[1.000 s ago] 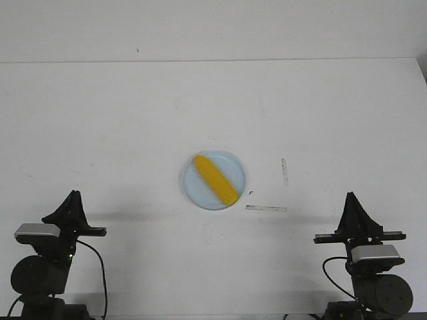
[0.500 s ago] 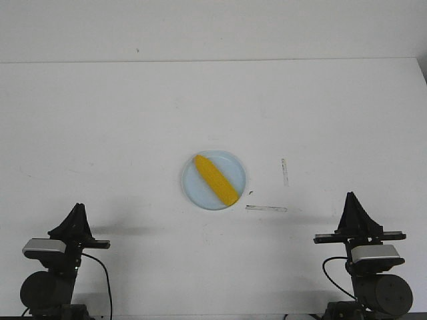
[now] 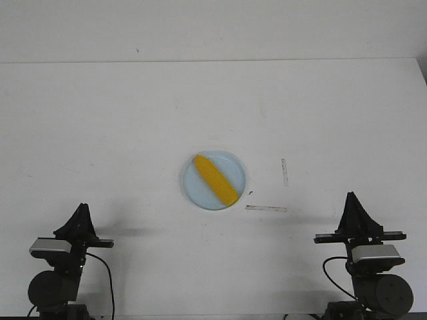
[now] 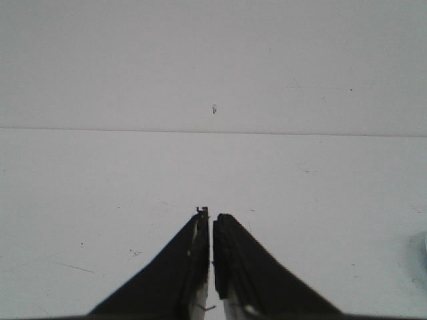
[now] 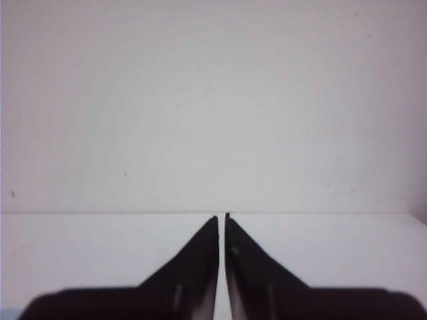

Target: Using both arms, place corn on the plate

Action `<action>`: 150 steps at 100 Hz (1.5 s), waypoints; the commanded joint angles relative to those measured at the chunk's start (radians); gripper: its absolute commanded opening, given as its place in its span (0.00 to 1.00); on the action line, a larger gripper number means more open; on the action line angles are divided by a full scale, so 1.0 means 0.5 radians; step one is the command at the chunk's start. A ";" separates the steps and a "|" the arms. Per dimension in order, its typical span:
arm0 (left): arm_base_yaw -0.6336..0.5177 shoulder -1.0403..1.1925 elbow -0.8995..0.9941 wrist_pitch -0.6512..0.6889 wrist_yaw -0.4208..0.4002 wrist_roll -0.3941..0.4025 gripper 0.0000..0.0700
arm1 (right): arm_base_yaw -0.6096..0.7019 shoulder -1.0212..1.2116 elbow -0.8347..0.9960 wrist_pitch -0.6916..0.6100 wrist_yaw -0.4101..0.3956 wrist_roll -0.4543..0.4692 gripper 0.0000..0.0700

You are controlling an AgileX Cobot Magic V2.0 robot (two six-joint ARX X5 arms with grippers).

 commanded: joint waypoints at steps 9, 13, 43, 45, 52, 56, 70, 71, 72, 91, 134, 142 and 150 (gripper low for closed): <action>0.002 -0.003 -0.041 0.030 -0.009 0.002 0.00 | -0.001 -0.003 0.005 0.020 0.000 -0.014 0.02; 0.002 -0.003 -0.041 0.029 -0.009 0.002 0.00 | -0.001 -0.003 0.005 0.020 0.000 -0.014 0.02; 0.002 -0.003 -0.041 0.030 -0.009 0.002 0.00 | -0.001 -0.003 0.005 0.020 0.000 -0.014 0.02; 0.002 -0.003 -0.041 0.029 -0.009 0.002 0.00 | -0.001 -0.003 0.005 0.020 -0.001 -0.014 0.02; 0.002 -0.003 -0.041 0.029 -0.009 0.002 0.00 | -0.001 -0.003 0.005 0.020 0.000 -0.014 0.02; 0.002 -0.003 -0.041 0.030 -0.009 0.002 0.00 | -0.001 -0.003 0.005 0.020 0.000 -0.014 0.02; 0.002 -0.003 -0.041 0.030 -0.009 0.002 0.00 | -0.001 -0.003 0.005 0.020 0.000 -0.014 0.02; 0.002 -0.003 -0.041 0.030 -0.009 0.002 0.00 | -0.001 -0.003 0.005 0.020 0.000 -0.014 0.02; 0.002 -0.003 -0.041 0.030 -0.009 0.002 0.00 | -0.001 -0.003 0.005 0.020 0.000 -0.014 0.02; 0.002 -0.003 -0.041 0.030 -0.009 0.002 0.00 | -0.001 -0.003 0.005 0.020 0.000 -0.014 0.02; 0.002 -0.003 -0.041 0.027 -0.009 0.002 0.00 | 0.001 -0.044 -0.149 0.127 0.001 -0.009 0.02; 0.002 -0.003 -0.041 0.030 -0.009 0.002 0.00 | 0.002 -0.066 -0.266 0.225 0.002 -0.008 0.02; 0.002 -0.003 -0.041 0.029 -0.009 0.002 0.00 | 0.002 -0.095 -0.366 0.251 0.002 -0.008 0.02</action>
